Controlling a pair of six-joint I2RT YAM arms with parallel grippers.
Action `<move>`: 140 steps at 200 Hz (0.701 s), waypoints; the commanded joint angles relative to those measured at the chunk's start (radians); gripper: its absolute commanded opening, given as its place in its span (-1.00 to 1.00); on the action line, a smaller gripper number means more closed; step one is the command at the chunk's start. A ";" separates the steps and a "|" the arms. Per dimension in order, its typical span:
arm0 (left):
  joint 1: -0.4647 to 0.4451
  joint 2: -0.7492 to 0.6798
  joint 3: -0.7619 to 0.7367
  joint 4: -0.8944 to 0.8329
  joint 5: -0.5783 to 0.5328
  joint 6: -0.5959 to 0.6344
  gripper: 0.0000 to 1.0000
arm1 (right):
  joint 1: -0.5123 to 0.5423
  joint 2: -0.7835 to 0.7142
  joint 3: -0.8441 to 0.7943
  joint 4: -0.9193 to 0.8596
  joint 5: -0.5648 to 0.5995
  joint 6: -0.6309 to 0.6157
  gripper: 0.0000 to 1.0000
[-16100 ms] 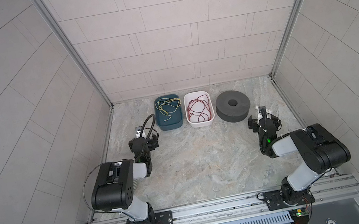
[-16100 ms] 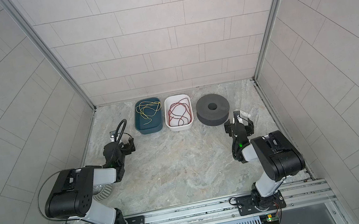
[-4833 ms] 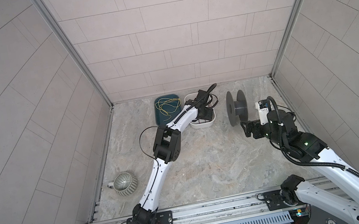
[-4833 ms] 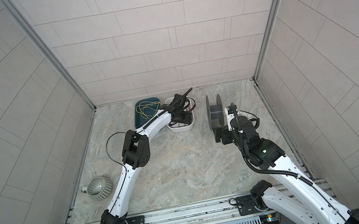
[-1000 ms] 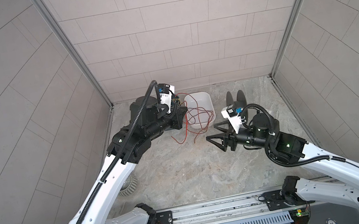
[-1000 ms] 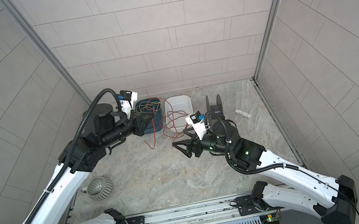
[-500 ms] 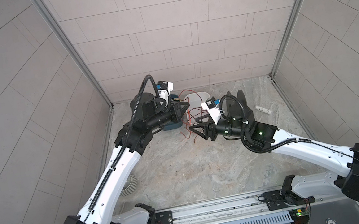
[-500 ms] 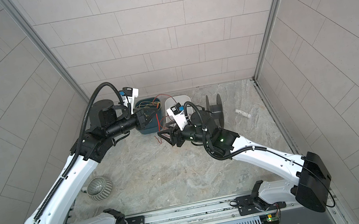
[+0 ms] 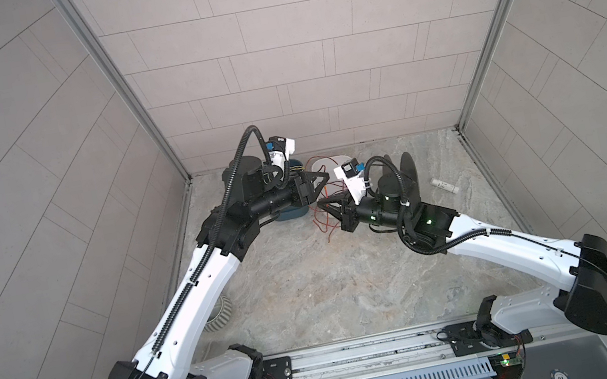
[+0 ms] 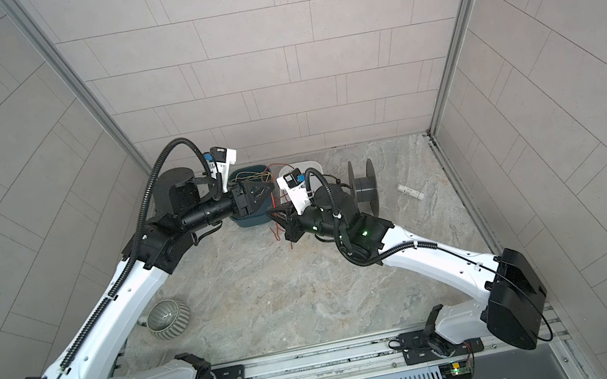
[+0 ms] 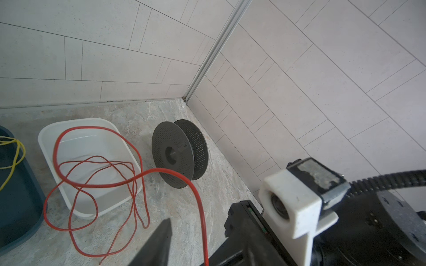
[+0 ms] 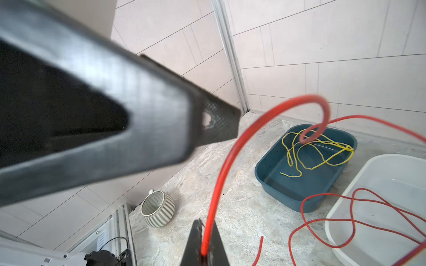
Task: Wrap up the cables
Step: 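Raise the red cable high with both grippers, stretching it between them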
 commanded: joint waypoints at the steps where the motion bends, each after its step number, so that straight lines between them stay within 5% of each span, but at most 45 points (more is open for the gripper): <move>1: 0.010 -0.022 0.006 -0.023 -0.059 -0.024 0.58 | 0.001 -0.066 -0.005 -0.008 0.154 0.046 -1.00; 53: 0.084 -0.159 -0.097 0.065 -0.114 -0.204 0.63 | -0.012 -0.161 -0.079 0.109 0.353 0.101 -1.00; 140: 0.169 -0.196 -0.408 0.607 0.022 -0.806 0.57 | -0.016 -0.033 -0.121 0.689 0.161 0.088 -1.00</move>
